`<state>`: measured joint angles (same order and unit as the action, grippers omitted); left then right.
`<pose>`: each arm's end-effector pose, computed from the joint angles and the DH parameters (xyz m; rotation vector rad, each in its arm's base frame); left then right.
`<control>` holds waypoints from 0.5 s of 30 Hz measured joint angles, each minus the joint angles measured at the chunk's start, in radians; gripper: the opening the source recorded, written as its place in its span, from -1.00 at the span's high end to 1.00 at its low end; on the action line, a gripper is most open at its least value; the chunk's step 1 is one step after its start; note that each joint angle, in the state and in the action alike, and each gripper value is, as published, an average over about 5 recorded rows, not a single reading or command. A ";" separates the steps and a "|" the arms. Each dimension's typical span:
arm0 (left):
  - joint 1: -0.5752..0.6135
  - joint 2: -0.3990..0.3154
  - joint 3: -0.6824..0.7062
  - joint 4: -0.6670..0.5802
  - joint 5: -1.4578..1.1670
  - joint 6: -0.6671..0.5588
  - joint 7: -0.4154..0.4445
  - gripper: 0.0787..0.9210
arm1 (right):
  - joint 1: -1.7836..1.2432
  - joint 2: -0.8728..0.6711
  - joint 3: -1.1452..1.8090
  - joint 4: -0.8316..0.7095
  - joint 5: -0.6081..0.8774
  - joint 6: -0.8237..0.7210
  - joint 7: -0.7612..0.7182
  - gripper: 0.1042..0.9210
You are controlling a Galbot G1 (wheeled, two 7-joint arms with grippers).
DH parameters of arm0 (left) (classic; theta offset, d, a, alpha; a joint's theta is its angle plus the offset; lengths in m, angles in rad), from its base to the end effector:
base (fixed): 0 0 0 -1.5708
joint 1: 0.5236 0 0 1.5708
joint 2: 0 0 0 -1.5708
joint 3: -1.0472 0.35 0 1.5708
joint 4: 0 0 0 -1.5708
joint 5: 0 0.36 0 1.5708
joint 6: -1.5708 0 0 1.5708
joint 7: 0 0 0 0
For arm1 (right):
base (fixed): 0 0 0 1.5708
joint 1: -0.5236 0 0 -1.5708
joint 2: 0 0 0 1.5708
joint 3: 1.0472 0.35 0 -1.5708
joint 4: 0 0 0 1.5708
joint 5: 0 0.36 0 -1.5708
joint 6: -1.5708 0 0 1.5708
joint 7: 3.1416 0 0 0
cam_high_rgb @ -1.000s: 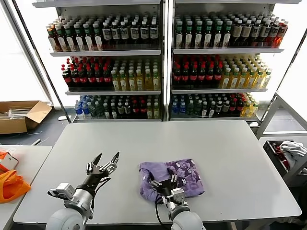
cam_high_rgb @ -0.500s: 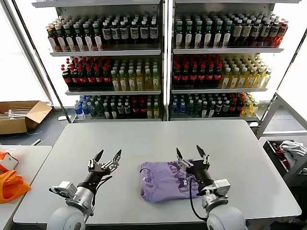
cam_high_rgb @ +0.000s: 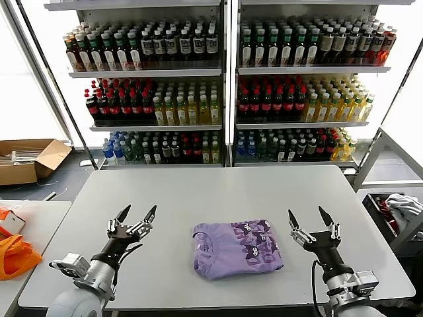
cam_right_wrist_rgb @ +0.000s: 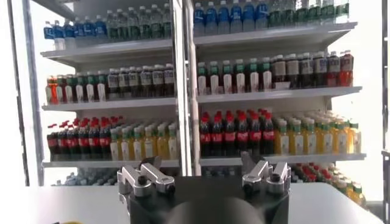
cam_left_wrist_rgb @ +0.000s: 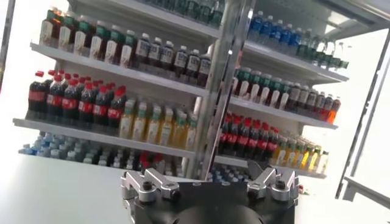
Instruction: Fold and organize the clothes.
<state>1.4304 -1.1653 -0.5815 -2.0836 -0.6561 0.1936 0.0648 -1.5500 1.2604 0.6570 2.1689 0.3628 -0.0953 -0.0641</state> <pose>0.2336 0.0851 -0.2582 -0.3812 -3.0018 0.3800 0.1966 -0.0827 -0.2544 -0.2102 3.1249 0.0394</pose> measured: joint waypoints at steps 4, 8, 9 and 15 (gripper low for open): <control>0.010 -0.020 -0.048 -0.020 0.026 0.015 0.037 -0.77 | -0.039 0.004 0.051 0.002 -0.002 0.023 -0.038 -0.76; 0.024 -0.048 -0.100 -0.042 0.039 0.031 0.079 -0.77 | -0.074 0.019 0.101 0.002 -0.011 0.049 -0.080 -0.76; 0.028 -0.056 -0.115 -0.047 0.041 0.035 0.089 -0.77 | -0.082 0.024 0.114 0.001 -0.013 0.057 -0.090 -0.76; 0.056 -0.107 -0.210 -0.067 0.044 0.046 0.149 -0.77 | -0.121 0.050 0.189 -0.003 -0.007 0.092 -0.129 -0.76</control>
<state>1.4864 -1.2719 -0.7919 -2.1508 -0.6120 0.2399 0.2137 -1.6708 1.3106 0.8457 2.1660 0.3559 -0.0036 -0.1933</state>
